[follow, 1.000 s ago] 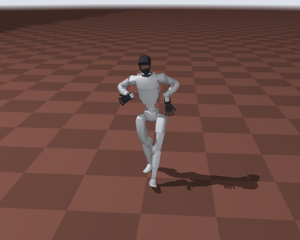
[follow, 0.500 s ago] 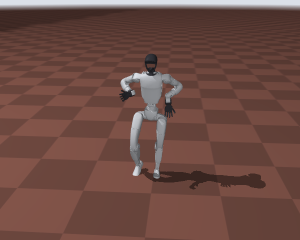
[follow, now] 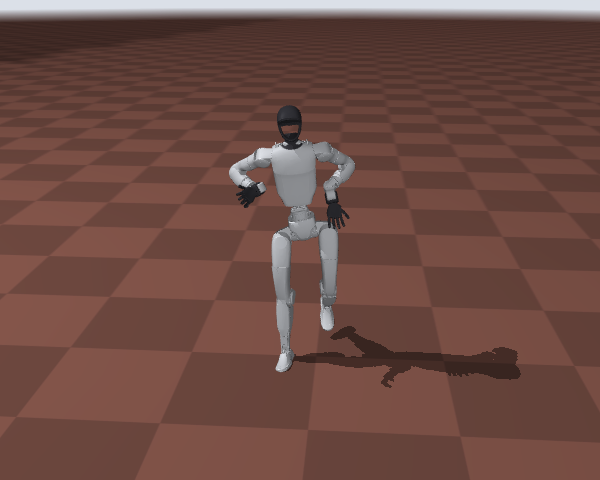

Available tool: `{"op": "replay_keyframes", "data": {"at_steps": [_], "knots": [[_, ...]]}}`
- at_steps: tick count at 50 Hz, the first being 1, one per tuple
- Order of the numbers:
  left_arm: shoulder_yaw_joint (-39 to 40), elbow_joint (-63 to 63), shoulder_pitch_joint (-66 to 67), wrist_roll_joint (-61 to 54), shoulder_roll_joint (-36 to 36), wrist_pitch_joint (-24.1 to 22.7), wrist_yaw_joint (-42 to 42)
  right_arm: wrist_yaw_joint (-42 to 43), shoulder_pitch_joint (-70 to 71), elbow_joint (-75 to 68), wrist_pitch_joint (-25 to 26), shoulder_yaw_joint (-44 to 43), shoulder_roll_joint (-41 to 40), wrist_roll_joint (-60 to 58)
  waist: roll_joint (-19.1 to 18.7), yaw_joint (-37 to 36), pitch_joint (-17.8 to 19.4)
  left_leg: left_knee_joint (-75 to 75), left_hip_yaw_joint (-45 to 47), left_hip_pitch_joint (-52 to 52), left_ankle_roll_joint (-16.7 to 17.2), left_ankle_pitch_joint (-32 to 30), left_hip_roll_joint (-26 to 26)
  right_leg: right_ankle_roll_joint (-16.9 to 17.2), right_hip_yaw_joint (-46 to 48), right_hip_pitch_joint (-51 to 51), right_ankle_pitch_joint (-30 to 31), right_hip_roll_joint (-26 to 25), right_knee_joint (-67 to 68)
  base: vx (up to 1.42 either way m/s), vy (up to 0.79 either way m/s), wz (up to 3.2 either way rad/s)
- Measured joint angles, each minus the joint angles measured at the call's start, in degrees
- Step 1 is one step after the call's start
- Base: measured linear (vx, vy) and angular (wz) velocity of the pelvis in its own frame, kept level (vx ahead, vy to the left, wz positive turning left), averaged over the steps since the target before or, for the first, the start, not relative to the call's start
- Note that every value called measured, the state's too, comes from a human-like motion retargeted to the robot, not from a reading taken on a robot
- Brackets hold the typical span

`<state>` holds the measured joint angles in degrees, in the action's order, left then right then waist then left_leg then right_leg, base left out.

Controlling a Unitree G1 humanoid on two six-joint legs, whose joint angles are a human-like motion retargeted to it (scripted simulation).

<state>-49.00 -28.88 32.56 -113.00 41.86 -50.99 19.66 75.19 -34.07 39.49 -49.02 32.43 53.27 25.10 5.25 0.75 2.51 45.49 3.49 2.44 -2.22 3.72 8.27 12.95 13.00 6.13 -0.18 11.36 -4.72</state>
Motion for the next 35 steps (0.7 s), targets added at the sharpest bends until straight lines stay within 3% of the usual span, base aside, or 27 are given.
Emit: {"op": "replay_keyframes", "data": {"at_steps": [5, 10, 13, 17, 20, 23, 26, 30, 33, 35], "knots": [[1.66, -0.57, 0.43, 0.00, 0.26, 0.62, -0.05, -0.40, 0.81, -0.39, 1.04, 1.40, 0.02, 0.50, 2.10, -4.71, -0.62, 12.85, 8.57, 15.78, -6.03, 7.91, -2.38, 1.67, -2.24, -0.84, -3.14, 1.10, 2.20, 0.58, -0.17, -0.32], [3.27, -1.05, 1.61, 0.00, -0.21, -0.73, -0.22, -0.30, 0.98, -1.61, 1.09, 1.96, -1.35, -0.87, 2.67, -9.80, 0.15, -3.45, 10.64, 22.62, -5.32, 10.06, -1.66, 2.05, -5.37, -1.98, -6.11, -0.16, 4.21, 0.55, -0.09, -0.64], [3.75, -0.69, 0.99, 0.00, 0.07, -0.37, 0.07, -0.55, 1.52, -2.15, 2.30, 1.62, -1.60, -2.61, 0.57, -12.90, 1.43, -24.54, 12.68, 21.12, -2.82, 4.85, -3.09, 1.53, -7.40, -4.05, -8.16, -2.81, 5.01, 0.59, 0.01, -0.86], [3.86, -0.74, 0.51, 0.00, 0.45, -0.75, -0.90, -0.21, 1.48, -1.94, 0.98, 1.59, -1.78, -3.03, -4.00, -15.56, 4.23, -46.45, 17.40, 18.10, 5.12, 0.64, -6.79, 0.67, -9.41, -10.79, -11.04, -8.10, 4.75, 0.66, 0.04, -0.80], [3.26, -0.86, 0.00, 0.00, 0.78, -0.74, -2.37, 0.00, 1.39, -1.95, -1.18, 2.07, -1.82, -1.93, -5.04, -15.79, 5.31, -50.49, 21.06, 18.94, 10.02, 3.77, -7.34, 0.85, -10.09, -15.39, -12.42, -9.17, 4.43, 0.69, 0.07, -0.30], [2.70, -0.68, -0.94, 0.00, 0.98, -0.40, -3.25, -0.29, 1.86, -2.56, -2.47, 2.50, -1.95, -1.00, -4.72, -15.86, 4.74, -50.49, 21.26, 18.43, 10.08, 4.26, -6.73, 0.34, -11.04, -18.08, -12.25, -9.45, 5.27, 0.73, 0.08, -0.13], [2.29, -0.70, -1.51, 0.00, 0.82, -0.23, -4.04, -1.08, 2.11, -3.30, -3.30, 2.60, -2.35, -0.56, -4.62, -15.56, 3.57, -50.49, 19.16, 15.38, 8.06, 1.67, -6.52, -0.86, -12.35, -20.01, -8.72, -10.40, 8.45, 0.79, 0.11, -0.04], [1.34, -1.30, -0.77, 0.00, 0.41, -0.41, -5.54, -2.93, 0.89, -4.03, -3.90, 2.29, -2.89, -1.05, -5.36, -14.39, 1.58, -50.49, 16.83, 9.10, 5.65, 2.89, -8.01, -1.60, -13.32, -18.04, 3.42, -12.46, 21.55, 0.83, 0.14, 0.07], [0.49, -1.46, -0.59, 0.00, 0.34, -0.47, -4.60, -3.43, 0.28, -4.27, -2.33, 1.29, -2.83, -1.82, -6.35, -12.64, -0.35, -49.76, 14.84, 6.14, 5.17, 6.35, -9.88, -0.52, -11.67, -8.18, 11.20, -13.73, 40.73, 0.75, 0.14, 0.23], [0.28, -1.66, -0.42, 0.00, 0.43, -0.75, -2.86, -2.93, -0.08, -3.94, -1.38, 0.35, -2.61, -1.53, -7.12, -11.11, -0.88, -48.61, 13.54, 4.54, 5.72, 8.54, -10.85, -1.08, -9.84, -1.47, 12.91, -13.59, 51.47, 0.68, 0.13, 0.35]]}}
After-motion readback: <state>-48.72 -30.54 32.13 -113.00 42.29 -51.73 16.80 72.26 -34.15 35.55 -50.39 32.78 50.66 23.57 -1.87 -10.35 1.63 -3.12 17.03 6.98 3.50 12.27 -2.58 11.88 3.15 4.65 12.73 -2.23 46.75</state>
